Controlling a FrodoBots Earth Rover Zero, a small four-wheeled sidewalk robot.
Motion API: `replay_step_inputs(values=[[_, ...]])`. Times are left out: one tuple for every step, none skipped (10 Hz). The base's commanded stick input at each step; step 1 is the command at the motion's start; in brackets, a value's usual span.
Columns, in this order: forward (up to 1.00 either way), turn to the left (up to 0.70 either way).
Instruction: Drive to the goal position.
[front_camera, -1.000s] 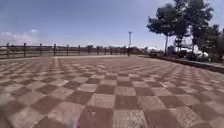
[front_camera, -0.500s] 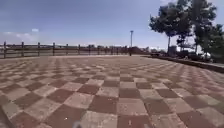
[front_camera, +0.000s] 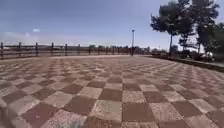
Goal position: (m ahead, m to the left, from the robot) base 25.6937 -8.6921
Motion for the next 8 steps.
replay_step_inputs(values=[[1.0,0.0],[1.0,0.0],[1.0,0.0],[1.0,0.0],[1.0,0.0],[1.0,0.0],[1.0,0.0],[1.0,0.0]])
